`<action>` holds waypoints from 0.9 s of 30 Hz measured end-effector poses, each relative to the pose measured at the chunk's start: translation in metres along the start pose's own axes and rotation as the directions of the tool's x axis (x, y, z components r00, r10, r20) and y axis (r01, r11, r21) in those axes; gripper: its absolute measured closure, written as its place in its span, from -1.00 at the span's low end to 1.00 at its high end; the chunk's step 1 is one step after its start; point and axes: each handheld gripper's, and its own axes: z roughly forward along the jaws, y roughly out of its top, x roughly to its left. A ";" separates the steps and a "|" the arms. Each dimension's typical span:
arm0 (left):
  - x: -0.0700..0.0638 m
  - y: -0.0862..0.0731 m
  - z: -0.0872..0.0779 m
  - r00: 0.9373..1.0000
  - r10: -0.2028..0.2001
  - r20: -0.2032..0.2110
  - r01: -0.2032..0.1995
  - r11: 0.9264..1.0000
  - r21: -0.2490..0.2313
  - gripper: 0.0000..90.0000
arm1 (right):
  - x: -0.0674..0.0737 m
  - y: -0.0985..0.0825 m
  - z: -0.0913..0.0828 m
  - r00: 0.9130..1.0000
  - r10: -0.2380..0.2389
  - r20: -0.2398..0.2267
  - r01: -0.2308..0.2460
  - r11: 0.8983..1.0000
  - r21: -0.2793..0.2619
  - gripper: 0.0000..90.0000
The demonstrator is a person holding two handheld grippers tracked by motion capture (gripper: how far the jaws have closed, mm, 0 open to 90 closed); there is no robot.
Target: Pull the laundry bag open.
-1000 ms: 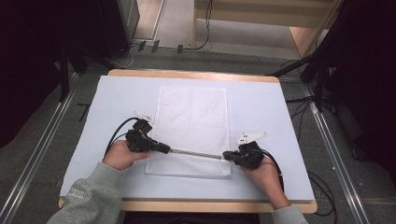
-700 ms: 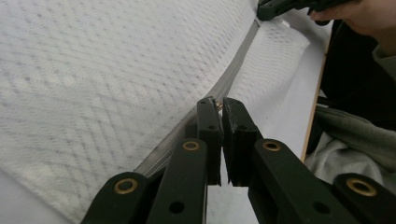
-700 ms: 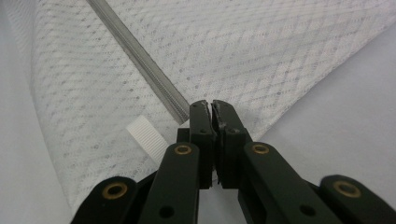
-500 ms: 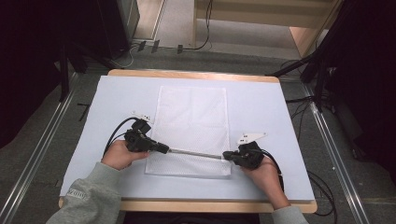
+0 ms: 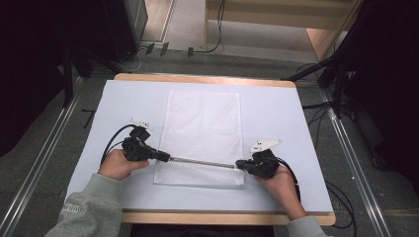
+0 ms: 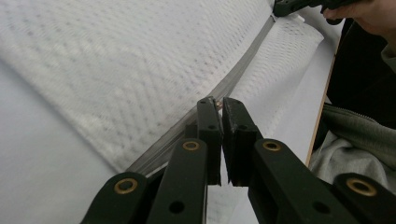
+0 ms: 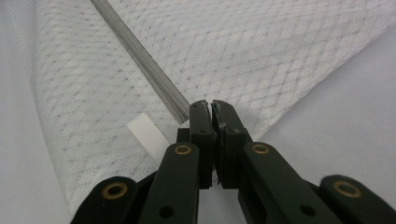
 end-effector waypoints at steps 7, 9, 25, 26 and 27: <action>0.006 -0.009 -0.008 1.000 -0.031 -0.005 0.031 0.999 -0.018 0.95 | -0.001 0.000 0.000 1.000 0.001 -0.010 -0.001 1.000 0.001 0.97; 0.007 -0.010 -0.010 0.999 -0.035 -0.008 0.035 0.999 -0.020 0.95 | -0.002 0.001 0.000 1.000 -0.005 -0.011 0.005 1.000 0.003 0.97; 0.022 -0.036 -0.029 0.995 -0.098 -0.030 0.096 0.994 -0.046 0.95 | -0.003 0.002 0.000 1.000 -0.006 -0.023 0.006 1.000 0.012 0.97; 0.022 -0.037 -0.030 0.994 -0.098 -0.036 0.097 0.994 -0.052 0.95 | -0.003 0.002 0.000 1.000 -0.006 -0.023 0.006 1.000 0.012 0.97; 0.022 -0.037 -0.031 0.994 -0.102 -0.037 0.100 0.994 -0.053 0.95 | -0.003 0.002 0.000 1.000 -0.004 -0.025 0.004 1.000 0.013 0.97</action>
